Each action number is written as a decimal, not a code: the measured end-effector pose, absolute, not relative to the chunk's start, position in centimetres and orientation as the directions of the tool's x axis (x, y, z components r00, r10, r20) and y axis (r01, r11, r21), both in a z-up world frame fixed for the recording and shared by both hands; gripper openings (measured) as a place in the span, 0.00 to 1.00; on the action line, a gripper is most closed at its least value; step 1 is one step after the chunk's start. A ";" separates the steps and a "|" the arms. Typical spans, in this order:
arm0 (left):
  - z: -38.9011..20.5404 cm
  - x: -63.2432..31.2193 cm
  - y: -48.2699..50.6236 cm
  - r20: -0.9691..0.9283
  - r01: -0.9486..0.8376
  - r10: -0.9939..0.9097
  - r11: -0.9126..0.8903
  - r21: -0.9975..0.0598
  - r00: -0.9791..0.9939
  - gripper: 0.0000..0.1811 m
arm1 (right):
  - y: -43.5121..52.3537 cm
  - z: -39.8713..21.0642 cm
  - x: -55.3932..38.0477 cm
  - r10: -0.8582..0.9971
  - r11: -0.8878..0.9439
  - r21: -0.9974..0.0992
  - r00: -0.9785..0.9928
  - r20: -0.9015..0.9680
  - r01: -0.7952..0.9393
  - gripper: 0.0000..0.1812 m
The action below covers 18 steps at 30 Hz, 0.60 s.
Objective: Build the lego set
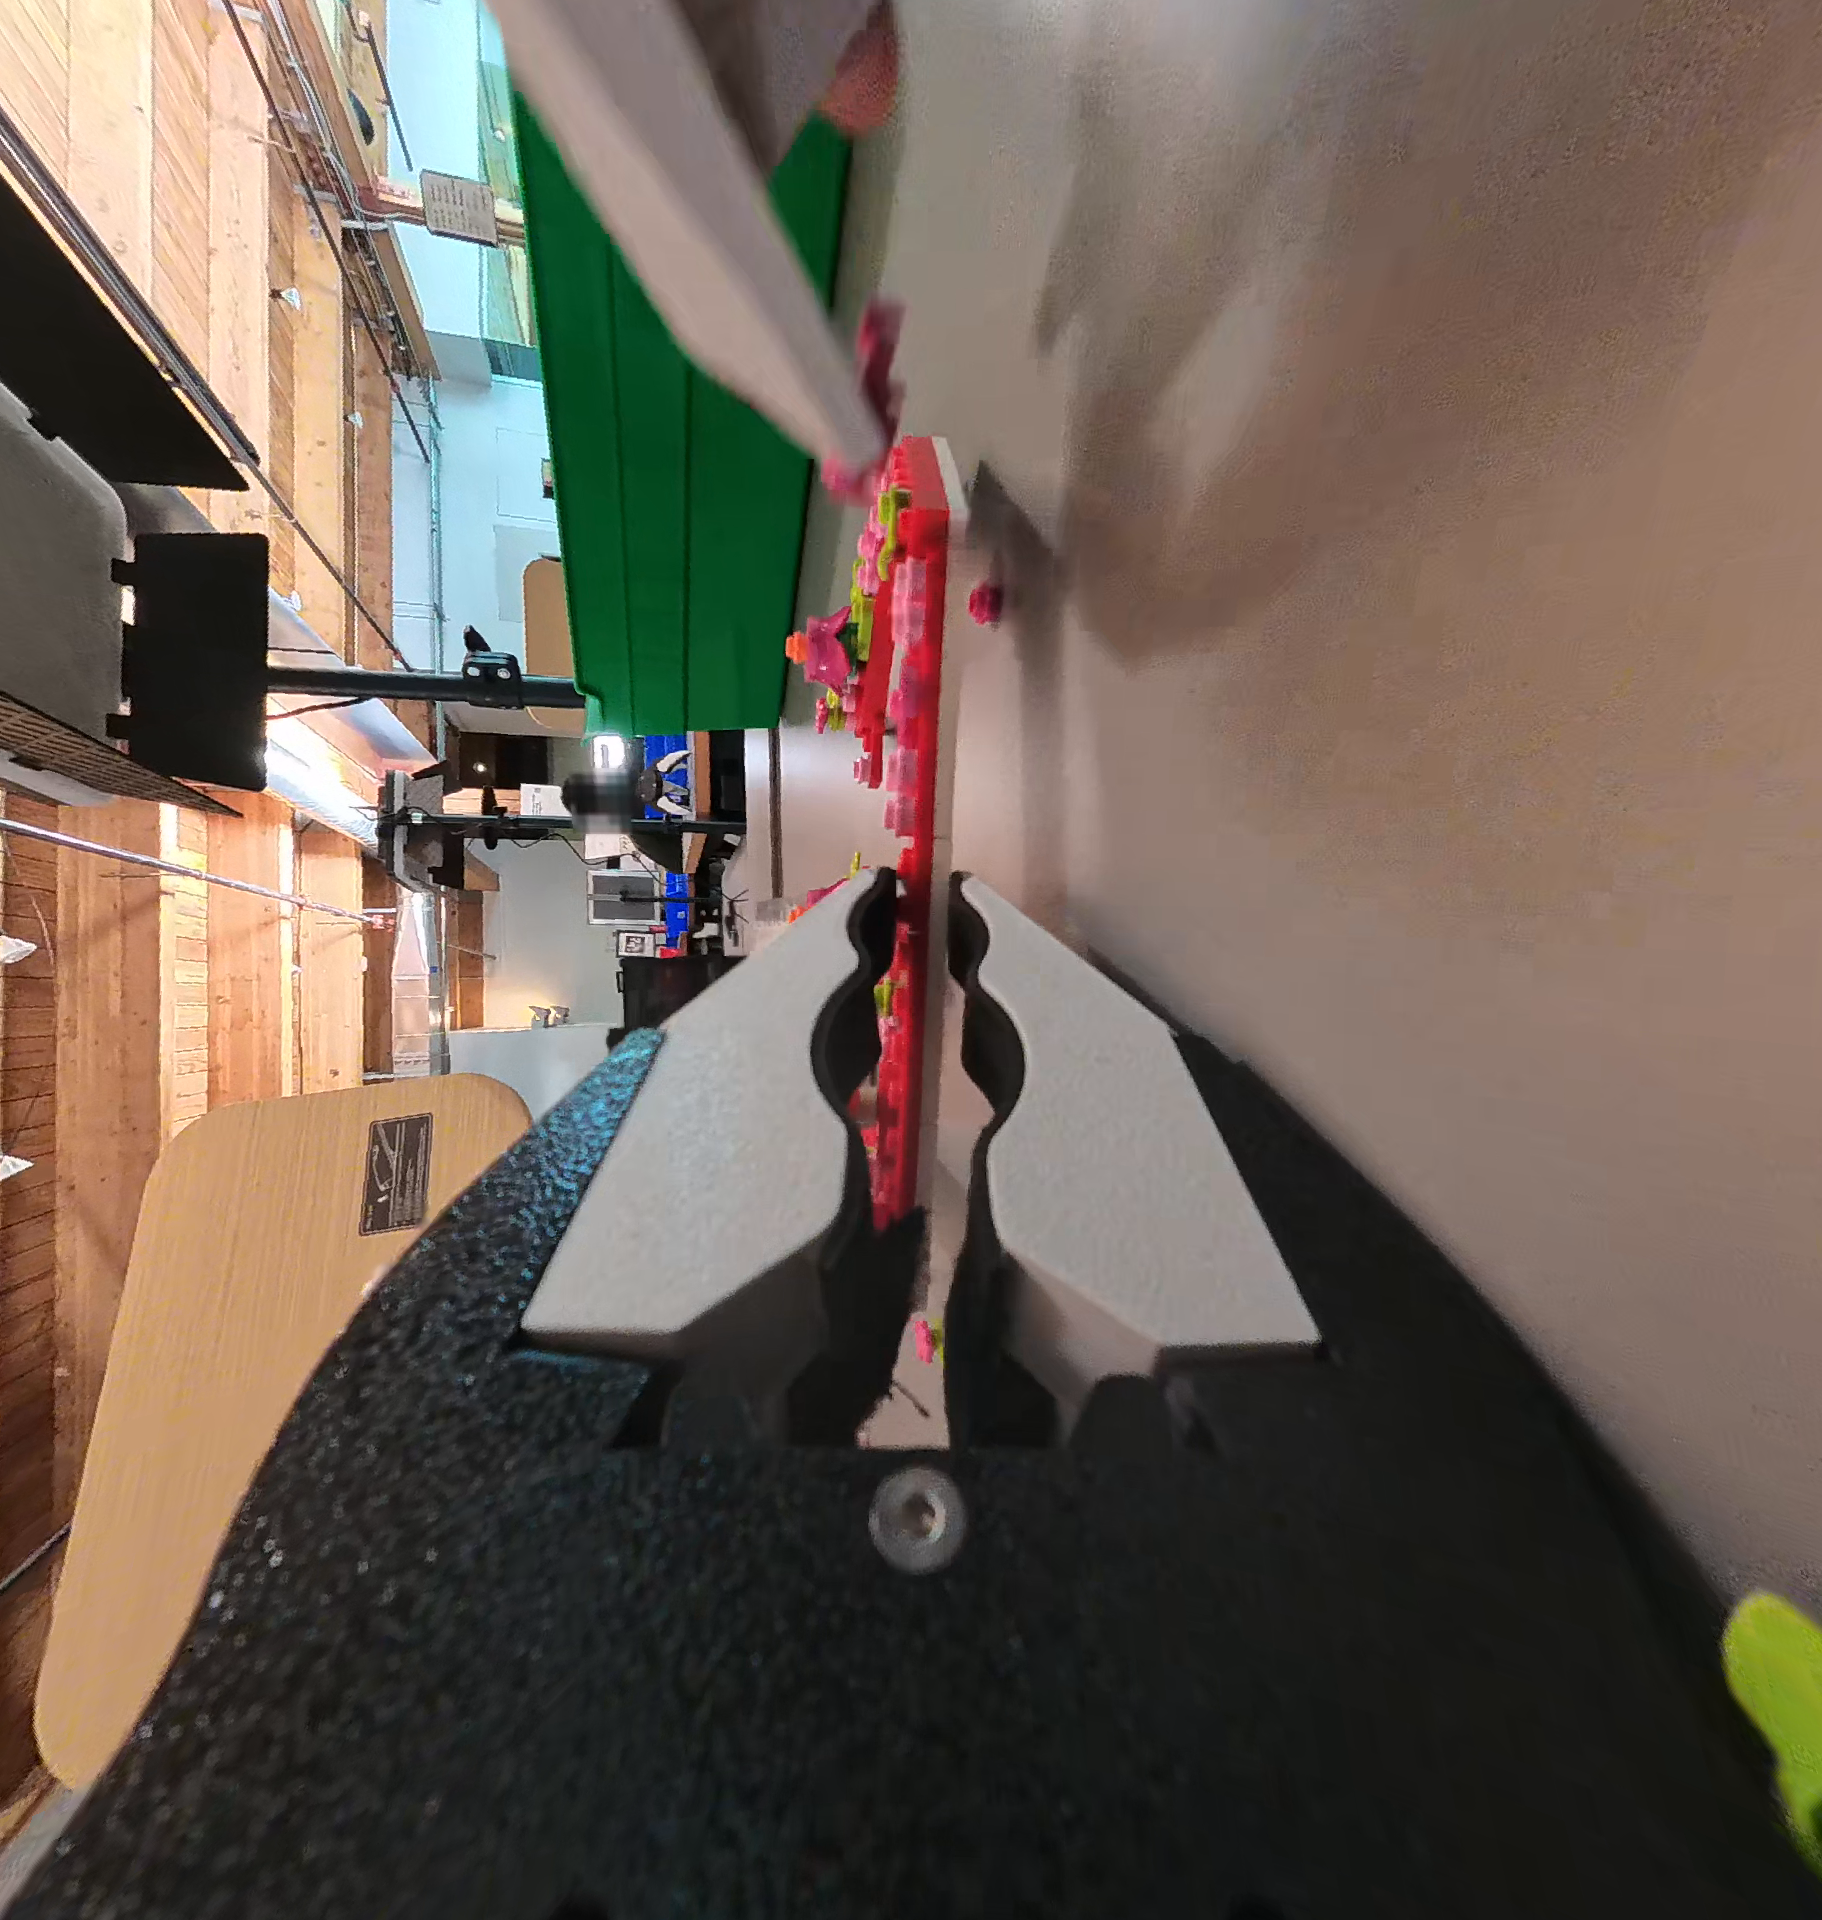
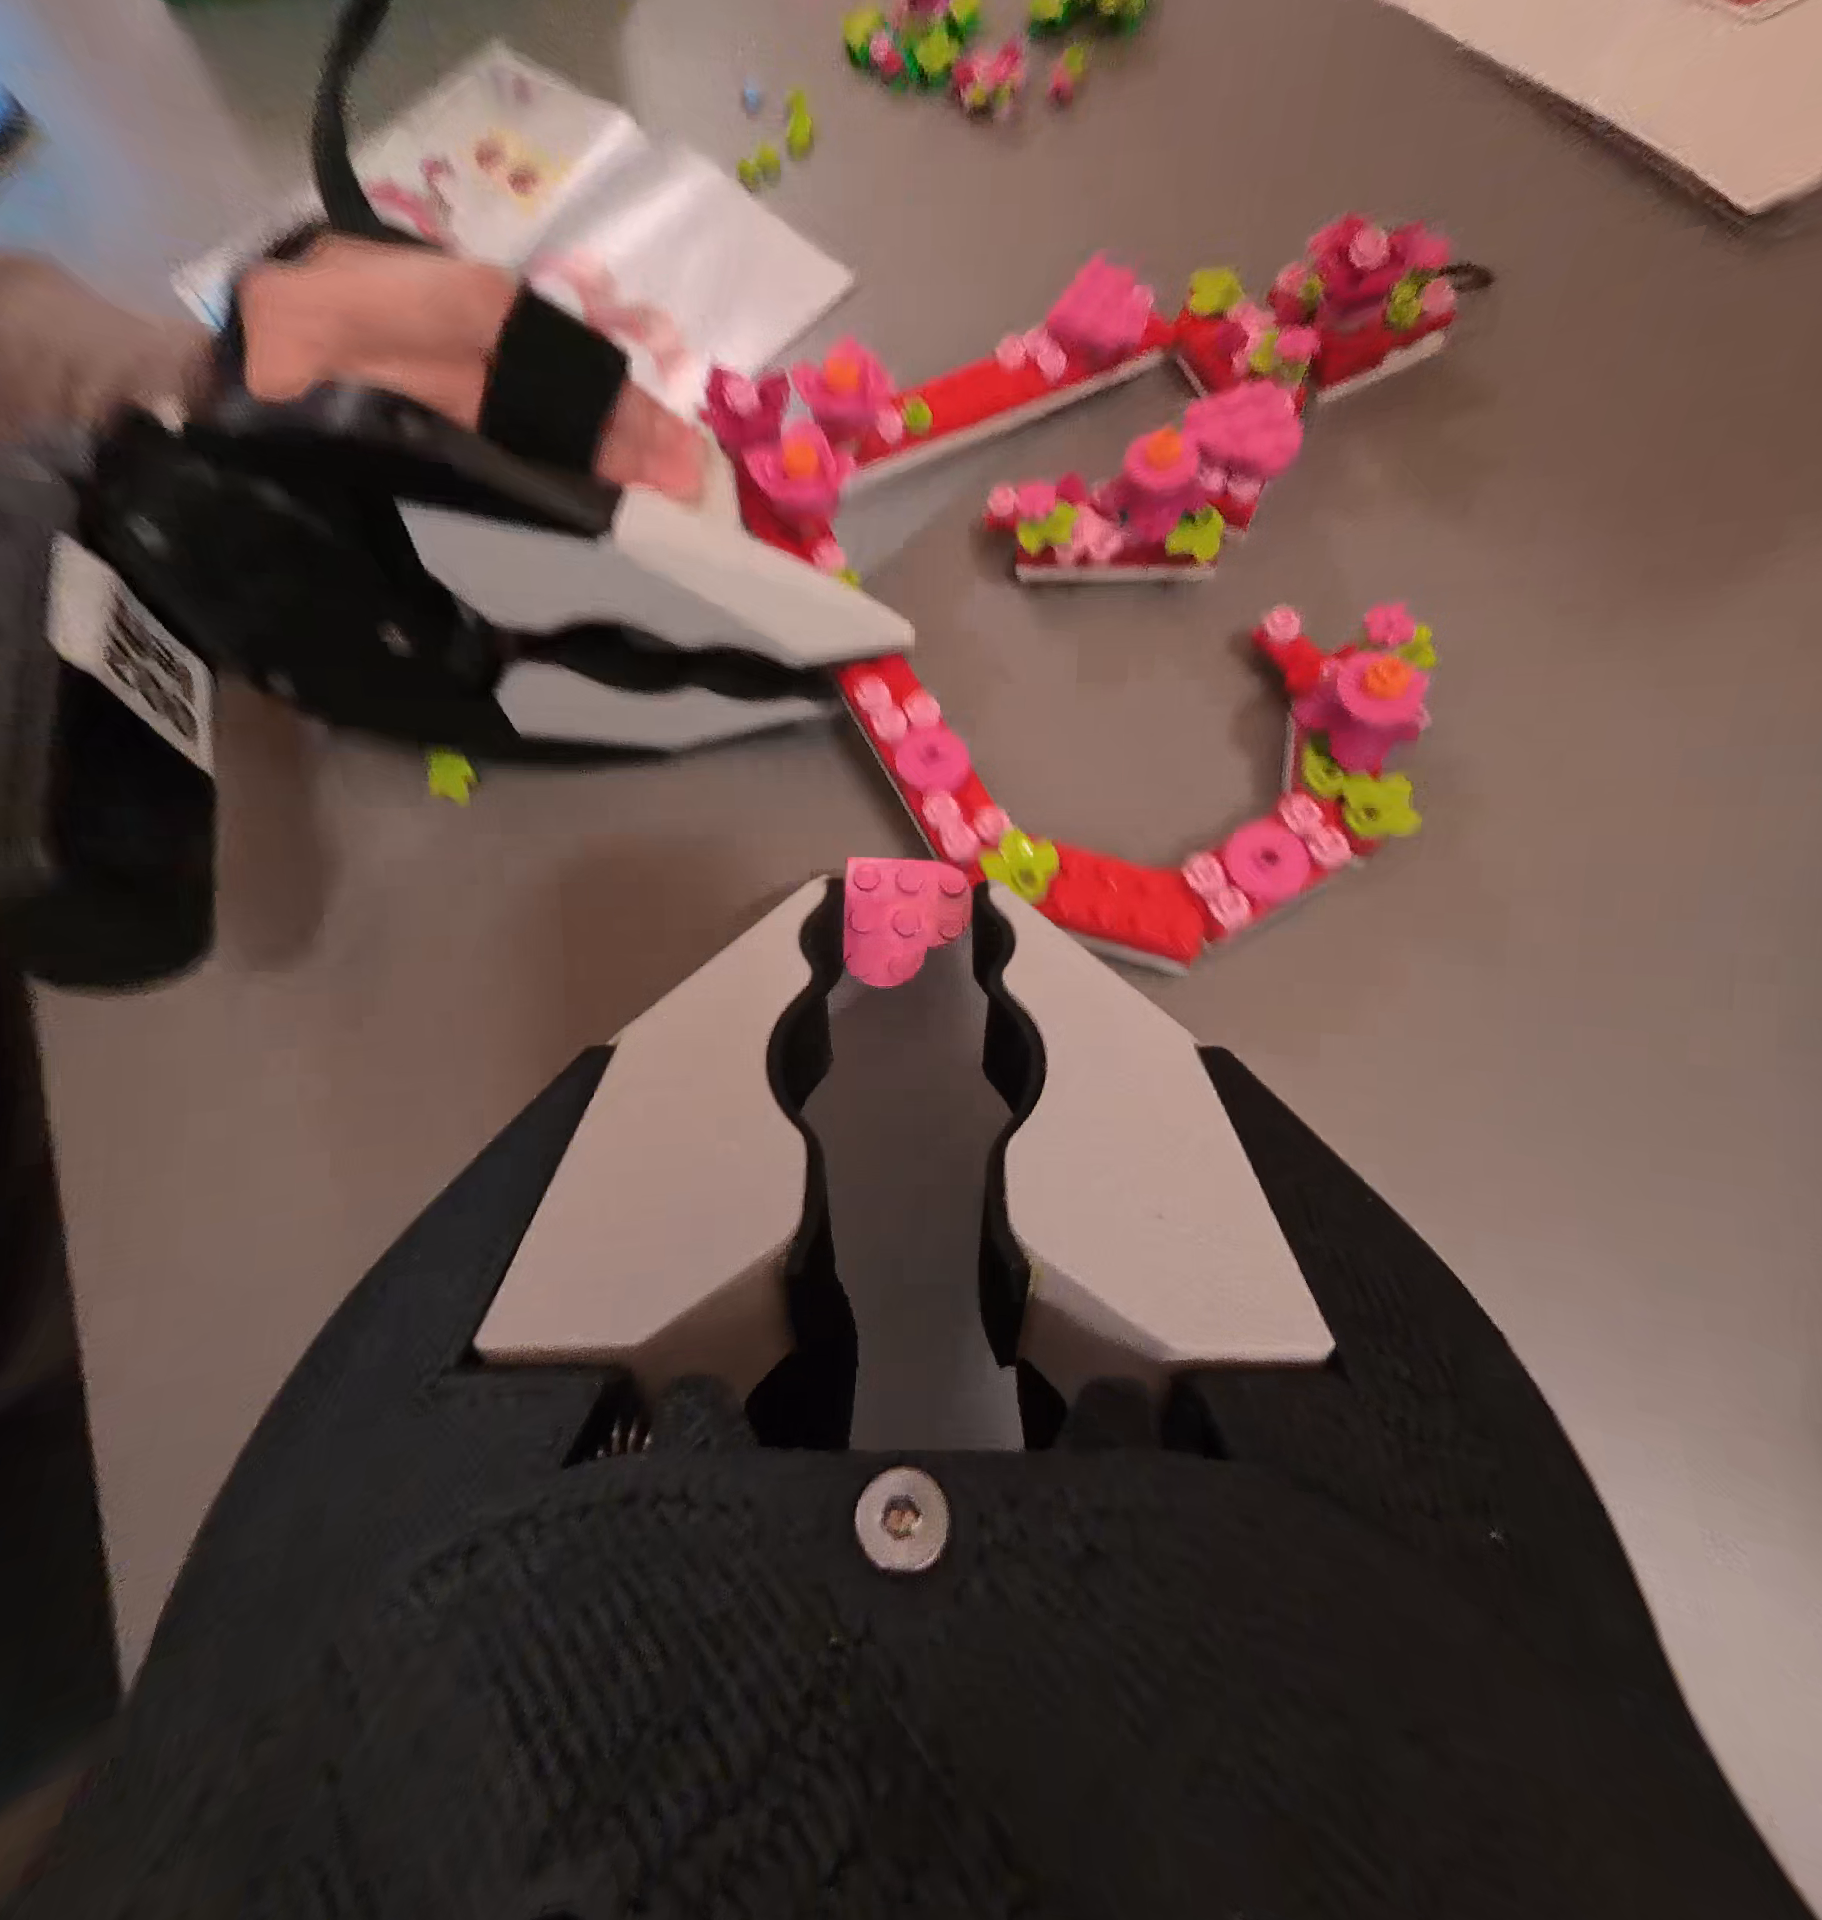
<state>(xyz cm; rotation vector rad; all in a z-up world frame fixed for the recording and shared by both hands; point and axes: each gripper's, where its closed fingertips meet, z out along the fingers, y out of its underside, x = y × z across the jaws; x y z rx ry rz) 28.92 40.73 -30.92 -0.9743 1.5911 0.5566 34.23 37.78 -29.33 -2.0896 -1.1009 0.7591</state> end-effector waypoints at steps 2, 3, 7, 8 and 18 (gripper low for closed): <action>-30.7 29.0 40.6 -0.962 -0.819 -0.271 0.558 -0.131 -0.031 0.03 | 38.3 -28.9 32.5 0.840 -0.463 -0.774 0.493 -0.228 0.431 0.13; -30.7 29.1 40.5 -0.964 -0.817 -0.262 0.563 -0.125 -0.033 0.03 | 38.8 -28.9 32.1 0.824 -0.479 -0.771 0.517 -0.231 0.419 0.13; -30.6 29.1 40.4 -0.967 -0.813 -0.250 0.571 -0.114 -0.040 0.03 | 39.6 -29.3 31.2 0.788 -0.542 -0.734 0.550 -0.276 0.409 0.13; -30.6 29.1 40.4 -0.968 -0.813 -0.247 0.573 -0.109 -0.044 0.03 | 39.6 -29.5 31.2 0.787 -0.550 -0.726 0.547 -0.285 0.414 0.13; -30.6 29.2 40.3 -0.972 -0.808 -0.226 0.584 -0.080 -0.067 0.03 | 39.9 -29.9 31.4 0.774 -0.564 -0.699 0.576 -0.263 0.439 0.13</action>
